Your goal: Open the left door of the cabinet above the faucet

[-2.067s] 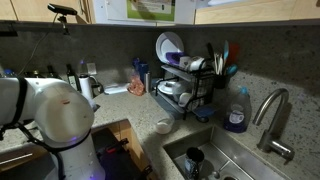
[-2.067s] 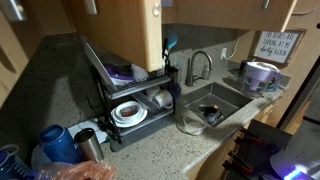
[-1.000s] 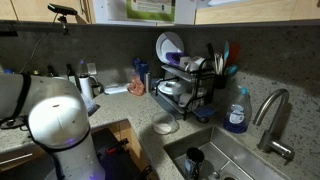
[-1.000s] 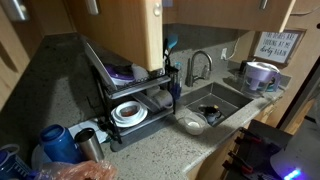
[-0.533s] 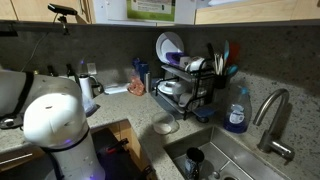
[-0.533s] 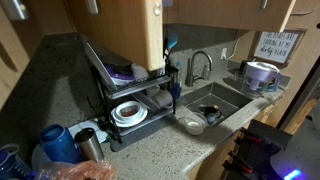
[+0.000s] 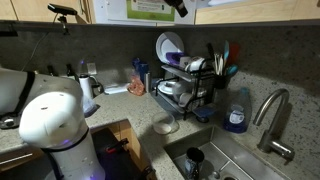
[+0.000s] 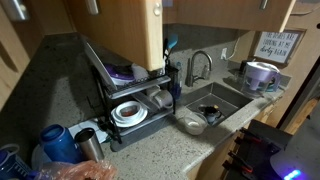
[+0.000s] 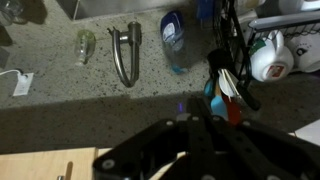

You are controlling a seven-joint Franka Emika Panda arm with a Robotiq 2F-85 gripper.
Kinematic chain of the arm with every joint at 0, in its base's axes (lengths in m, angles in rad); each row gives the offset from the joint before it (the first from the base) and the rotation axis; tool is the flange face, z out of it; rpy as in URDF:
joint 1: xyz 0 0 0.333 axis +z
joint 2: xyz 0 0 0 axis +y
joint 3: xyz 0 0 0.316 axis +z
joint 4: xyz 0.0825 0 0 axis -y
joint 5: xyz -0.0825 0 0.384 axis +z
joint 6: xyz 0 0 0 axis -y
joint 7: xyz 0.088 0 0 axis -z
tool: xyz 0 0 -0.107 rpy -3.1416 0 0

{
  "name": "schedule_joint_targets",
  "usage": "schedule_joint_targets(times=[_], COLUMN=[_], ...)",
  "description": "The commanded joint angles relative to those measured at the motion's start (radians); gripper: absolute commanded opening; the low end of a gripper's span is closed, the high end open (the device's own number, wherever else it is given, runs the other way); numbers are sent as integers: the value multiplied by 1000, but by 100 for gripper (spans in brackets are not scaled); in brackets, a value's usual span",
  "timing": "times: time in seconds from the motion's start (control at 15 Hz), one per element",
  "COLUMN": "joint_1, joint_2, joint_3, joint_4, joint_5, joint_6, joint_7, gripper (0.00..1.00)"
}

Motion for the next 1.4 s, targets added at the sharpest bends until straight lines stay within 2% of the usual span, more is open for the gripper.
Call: schedule_joint_targets(times=[0.0, 0.4, 0.53, 0.67, 0.87, 0.93, 1.07, 1.13, 1.33], joint_1=[-12, 3, 6, 8, 13, 13, 13, 14, 14], joint_2=[3, -3, -5, -6, 1, 1, 1, 1, 1], joint_3=[-5, -37, -44, -50, -53, -55, -54, -54, -54], joint_4=[-28, -49, -54, -59, -56, -58, -58, -58, -58], joint_5=[-55, -95, -102, -113, -104, -104, -104, -104, -104], joint_6=[-55, -169, -202, -230, -229, -231, -231, -230, -230], joint_7=[0, -25, -27, -28, -5, -6, -6, -6, -6], gripper=[0, 0, 5, 31, 52, 35, 49, 52, 52])
